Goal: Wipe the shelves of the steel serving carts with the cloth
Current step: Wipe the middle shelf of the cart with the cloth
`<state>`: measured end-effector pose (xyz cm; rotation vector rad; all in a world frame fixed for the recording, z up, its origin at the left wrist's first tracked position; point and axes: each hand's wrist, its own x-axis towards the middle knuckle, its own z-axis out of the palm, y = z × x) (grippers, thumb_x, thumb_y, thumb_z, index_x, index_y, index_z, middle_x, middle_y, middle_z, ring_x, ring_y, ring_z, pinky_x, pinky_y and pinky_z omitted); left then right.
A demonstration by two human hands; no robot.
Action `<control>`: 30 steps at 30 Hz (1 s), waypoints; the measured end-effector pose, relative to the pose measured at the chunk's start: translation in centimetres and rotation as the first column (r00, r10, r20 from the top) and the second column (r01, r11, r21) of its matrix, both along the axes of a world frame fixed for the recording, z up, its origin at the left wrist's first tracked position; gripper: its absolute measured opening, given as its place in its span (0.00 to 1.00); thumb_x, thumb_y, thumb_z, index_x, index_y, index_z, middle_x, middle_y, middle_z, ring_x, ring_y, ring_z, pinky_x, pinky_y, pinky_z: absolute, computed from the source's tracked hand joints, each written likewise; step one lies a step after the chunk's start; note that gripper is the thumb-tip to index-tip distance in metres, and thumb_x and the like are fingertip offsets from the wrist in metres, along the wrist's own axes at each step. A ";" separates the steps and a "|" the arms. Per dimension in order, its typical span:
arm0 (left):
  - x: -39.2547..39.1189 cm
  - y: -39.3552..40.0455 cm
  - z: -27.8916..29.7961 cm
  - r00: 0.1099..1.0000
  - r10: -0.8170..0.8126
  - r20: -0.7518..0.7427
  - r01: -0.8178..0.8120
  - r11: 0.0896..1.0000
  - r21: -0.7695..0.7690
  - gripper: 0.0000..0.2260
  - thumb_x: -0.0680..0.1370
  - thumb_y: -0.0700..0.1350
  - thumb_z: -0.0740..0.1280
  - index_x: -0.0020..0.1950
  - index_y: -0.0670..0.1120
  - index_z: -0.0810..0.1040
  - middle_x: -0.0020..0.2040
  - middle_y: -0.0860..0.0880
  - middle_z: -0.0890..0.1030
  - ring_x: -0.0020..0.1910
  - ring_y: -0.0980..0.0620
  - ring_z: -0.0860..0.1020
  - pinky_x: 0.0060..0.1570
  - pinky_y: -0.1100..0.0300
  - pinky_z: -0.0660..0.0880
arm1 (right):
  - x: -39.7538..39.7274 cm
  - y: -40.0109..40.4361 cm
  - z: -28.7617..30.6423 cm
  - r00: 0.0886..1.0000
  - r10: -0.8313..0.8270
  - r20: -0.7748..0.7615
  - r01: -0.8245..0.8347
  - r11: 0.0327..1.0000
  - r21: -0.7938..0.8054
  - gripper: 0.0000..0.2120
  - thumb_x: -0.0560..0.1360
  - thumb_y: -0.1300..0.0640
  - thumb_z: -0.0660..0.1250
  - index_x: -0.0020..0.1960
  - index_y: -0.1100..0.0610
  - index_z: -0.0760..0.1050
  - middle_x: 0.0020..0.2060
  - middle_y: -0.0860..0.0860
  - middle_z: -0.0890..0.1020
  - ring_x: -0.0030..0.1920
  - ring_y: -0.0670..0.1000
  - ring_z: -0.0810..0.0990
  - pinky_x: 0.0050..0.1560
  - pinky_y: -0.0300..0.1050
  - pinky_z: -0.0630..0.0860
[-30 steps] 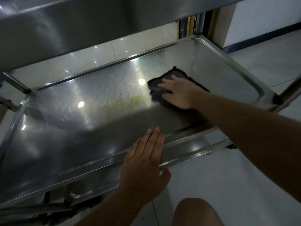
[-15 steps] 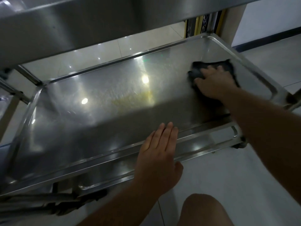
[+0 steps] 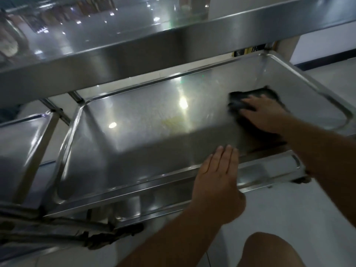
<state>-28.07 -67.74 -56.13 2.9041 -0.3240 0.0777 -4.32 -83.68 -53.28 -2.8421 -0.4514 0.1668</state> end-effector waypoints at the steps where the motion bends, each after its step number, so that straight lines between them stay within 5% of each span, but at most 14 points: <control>1: 0.0 0.0 0.0 1.000 -0.003 -0.010 0.003 1.000 -0.022 0.46 0.78 0.54 0.67 0.87 0.47 0.42 0.87 0.49 0.44 0.85 0.51 0.39 0.82 0.53 0.38 | 0.5 -1.9 -0.2 0.996 -0.093 -0.014 0.093 0.996 -0.015 0.29 0.84 0.40 0.57 0.81 0.50 0.63 0.81 0.54 0.62 0.80 0.62 0.58 0.79 0.58 0.54; 4: 0.2 0.4 0.6 0.998 -0.037 -0.053 0.030 0.991 -0.127 0.43 0.80 0.55 0.65 0.87 0.48 0.41 0.87 0.50 0.43 0.84 0.53 0.38 0.80 0.56 0.35 | 1.0 -3.3 -0.8 0.965 -0.246 -0.094 0.241 0.969 -0.059 0.34 0.81 0.34 0.50 0.83 0.47 0.56 0.83 0.49 0.55 0.82 0.60 0.51 0.80 0.61 0.51; 8: -0.4 3.3 2.7 1.000 0.012 -0.023 -0.020 0.929 -0.369 0.33 0.83 0.52 0.64 0.86 0.46 0.57 0.85 0.49 0.58 0.85 0.54 0.50 0.78 0.66 0.43 | -0.8 2.4 -0.5 0.955 -0.280 -0.096 0.274 0.959 -0.069 0.35 0.80 0.34 0.47 0.83 0.49 0.53 0.84 0.50 0.52 0.82 0.62 0.48 0.80 0.62 0.47; 15: -3.1 18.4 4.0 0.909 0.417 -0.011 -0.417 0.907 -0.060 0.26 0.86 0.55 0.59 0.82 0.46 0.65 0.82 0.45 0.67 0.82 0.46 0.62 0.80 0.53 0.56 | -8.3 17.2 0.3 0.999 0.040 -0.031 -0.041 0.998 -0.037 0.34 0.82 0.36 0.48 0.84 0.49 0.54 0.84 0.50 0.52 0.83 0.59 0.47 0.81 0.59 0.45; 20: -4.8 25.3 3.6 0.822 0.561 -0.095 -0.560 0.828 0.038 0.29 0.85 0.61 0.52 0.82 0.47 0.63 0.82 0.44 0.65 0.81 0.44 0.63 0.80 0.44 0.61 | -10.9 16.1 -0.3 0.967 0.256 -0.012 -0.256 0.967 -0.011 0.32 0.82 0.33 0.49 0.83 0.43 0.55 0.83 0.45 0.53 0.83 0.53 0.48 0.81 0.53 0.45; 25: -5.3 26.1 2.1 0.816 0.573 -0.078 -0.573 0.819 0.023 0.34 0.83 0.67 0.46 0.85 0.51 0.58 0.85 0.49 0.59 0.84 0.48 0.56 0.82 0.44 0.55 | -6.2 6.0 -0.4 0.999 -0.002 0.038 0.002 1.000 -0.017 0.28 0.83 0.41 0.61 0.79 0.53 0.67 0.78 0.57 0.67 0.77 0.64 0.63 0.79 0.57 0.58; 30: -5.1 26.2 1.8 0.821 0.570 -0.041 -0.569 0.822 0.028 0.35 0.81 0.68 0.44 0.84 0.51 0.60 0.85 0.49 0.61 0.83 0.49 0.57 0.81 0.47 0.55 | -0.7 5.3 0.4 0.960 -0.280 -0.017 0.275 0.951 -0.140 0.32 0.79 0.37 0.48 0.76 0.53 0.63 0.77 0.59 0.66 0.75 0.68 0.63 0.74 0.67 0.62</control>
